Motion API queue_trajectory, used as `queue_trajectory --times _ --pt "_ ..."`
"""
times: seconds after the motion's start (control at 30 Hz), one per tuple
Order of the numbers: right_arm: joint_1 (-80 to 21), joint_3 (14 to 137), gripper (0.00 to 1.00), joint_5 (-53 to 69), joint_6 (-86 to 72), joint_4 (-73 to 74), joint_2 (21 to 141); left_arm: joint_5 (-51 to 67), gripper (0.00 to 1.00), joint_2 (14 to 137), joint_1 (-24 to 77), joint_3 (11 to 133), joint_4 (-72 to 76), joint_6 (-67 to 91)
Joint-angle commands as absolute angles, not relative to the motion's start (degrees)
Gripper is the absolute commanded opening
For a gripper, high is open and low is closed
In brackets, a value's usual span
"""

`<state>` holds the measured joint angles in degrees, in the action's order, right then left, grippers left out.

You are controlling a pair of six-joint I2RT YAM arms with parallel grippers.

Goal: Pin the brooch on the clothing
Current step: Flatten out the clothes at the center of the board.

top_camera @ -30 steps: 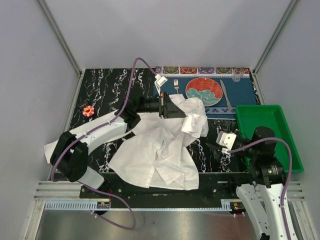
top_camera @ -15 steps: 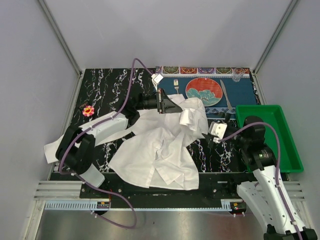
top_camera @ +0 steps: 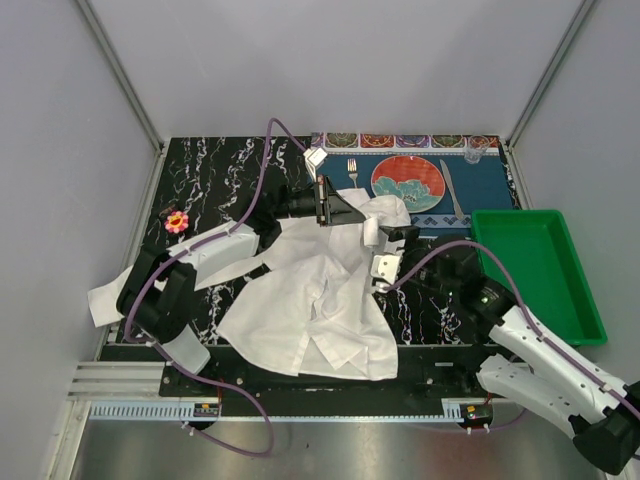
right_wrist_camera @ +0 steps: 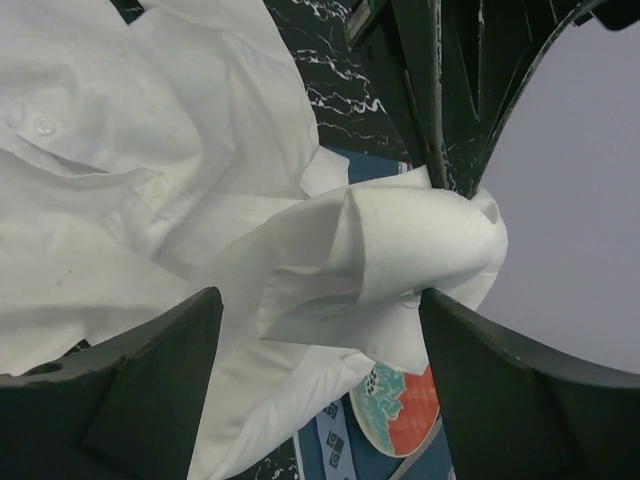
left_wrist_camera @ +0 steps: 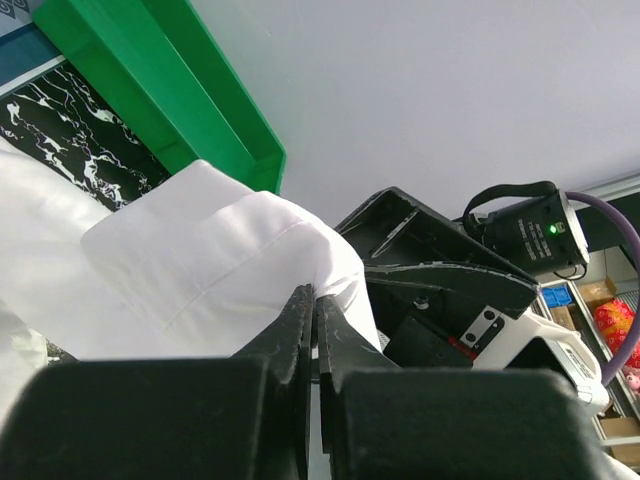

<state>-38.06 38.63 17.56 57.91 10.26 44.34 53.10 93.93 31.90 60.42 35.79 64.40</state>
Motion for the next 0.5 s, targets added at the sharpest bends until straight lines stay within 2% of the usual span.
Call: queue_trajectory --times 0.0,0.03,0.07,0.2,0.37,0.4,0.47 --pt "-40.9 41.2 0.78 4.5 54.6 1.9 46.9 52.0 0.00 93.2 31.6 62.4 38.8 65.6" --pt "-40.9 42.8 0.71 3.6 53.0 1.9 47.8 52.2 0.00 93.0 31.6 62.1 38.8 65.6" --pt "-41.0 43.6 0.69 1.8 52.2 2.1 48.2 52.1 0.00 92.9 31.6 61.8 39.0 65.6" --pt "-41.0 46.7 0.70 -2.6 50.3 2.8 49.1 52.1 0.00 92.6 31.6 60.8 40.0 66.0" --pt "-41.0 48.6 0.86 -0.9 49.5 7.4 46.9 51.8 0.00 92.7 31.5 61.2 39.6 65.7" --pt "-41.0 48.7 0.83 -0.6 49.4 8.1 46.7 51.6 0.00 92.8 31.6 61.3 39.5 65.5" --pt "-41.0 49.8 0.72 -0.4 48.8 9.9 46.9 51.7 0.00 92.8 31.6 61.3 39.3 65.4"
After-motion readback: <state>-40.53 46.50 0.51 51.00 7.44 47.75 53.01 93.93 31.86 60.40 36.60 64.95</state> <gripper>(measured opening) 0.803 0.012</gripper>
